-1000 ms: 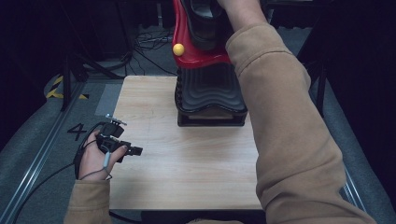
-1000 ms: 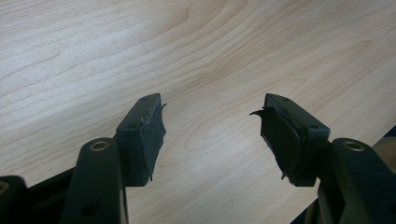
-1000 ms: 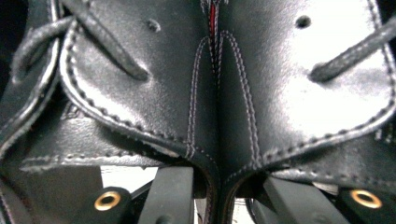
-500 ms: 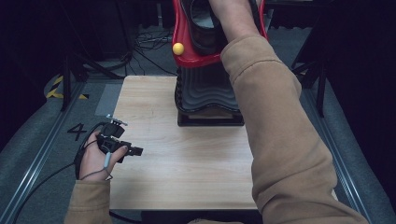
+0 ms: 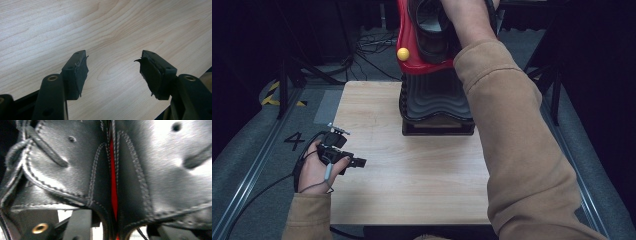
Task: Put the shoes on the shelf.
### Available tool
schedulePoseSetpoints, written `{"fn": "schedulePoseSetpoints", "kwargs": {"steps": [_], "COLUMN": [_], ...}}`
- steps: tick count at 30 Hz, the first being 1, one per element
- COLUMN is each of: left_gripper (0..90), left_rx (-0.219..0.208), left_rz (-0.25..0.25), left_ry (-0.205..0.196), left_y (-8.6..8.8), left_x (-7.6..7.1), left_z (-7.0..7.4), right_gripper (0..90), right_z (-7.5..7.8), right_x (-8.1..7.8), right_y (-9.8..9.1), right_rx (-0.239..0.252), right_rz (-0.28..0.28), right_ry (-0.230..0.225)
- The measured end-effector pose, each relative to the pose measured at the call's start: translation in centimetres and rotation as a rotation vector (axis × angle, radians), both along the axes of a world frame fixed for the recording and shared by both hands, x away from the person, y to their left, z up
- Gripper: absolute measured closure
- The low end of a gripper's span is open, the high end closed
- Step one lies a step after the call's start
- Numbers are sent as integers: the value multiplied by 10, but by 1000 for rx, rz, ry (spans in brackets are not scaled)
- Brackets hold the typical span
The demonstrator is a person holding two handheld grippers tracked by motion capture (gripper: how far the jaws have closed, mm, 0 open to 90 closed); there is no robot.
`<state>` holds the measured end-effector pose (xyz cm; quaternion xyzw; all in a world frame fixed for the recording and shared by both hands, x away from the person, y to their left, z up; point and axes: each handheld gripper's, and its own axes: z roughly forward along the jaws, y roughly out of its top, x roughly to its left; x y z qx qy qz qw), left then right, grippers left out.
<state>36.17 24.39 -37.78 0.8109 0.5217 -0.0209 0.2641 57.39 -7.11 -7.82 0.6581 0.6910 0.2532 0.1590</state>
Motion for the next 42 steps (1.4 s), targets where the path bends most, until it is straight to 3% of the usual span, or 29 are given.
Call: {"fn": "schedulePoseSetpoints", "kwargs": {"steps": [5,11,18,23,25,30,34,42], "left_gripper": [387,385,385,384,384,381,380,377], "left_rx": [5,9,14,11,14,9,7,13], "left_rz": [-1,-4,-4,-7,-9,-3,6,9], "left_ry": [3,-3,-7,-14,-22,-28,-28,-30], "left_y": [-1,-4,-6,-7,-6,-4,-2,-1], "left_x": [1,1,0,-4,-5,-8,-11,-15], "left_z": [0,2,4,7,8,10,9,9], "right_gripper": [538,517,499,486,486,496,492,475], "right_z": [3,9,29,39,39,28,9,-19], "right_x": [-5,-18,-48,-77,-87,-113,-133,-153], "right_y": [-9,-17,-37,-66,-77,-108,-138,-179], "right_rx": [36,59,88,62,52,41,26,-3], "right_rz": [23,59,146,252,280,367,425,457], "right_ry": [7,-10,-52,-120,-124,-145,-139,-116]}}
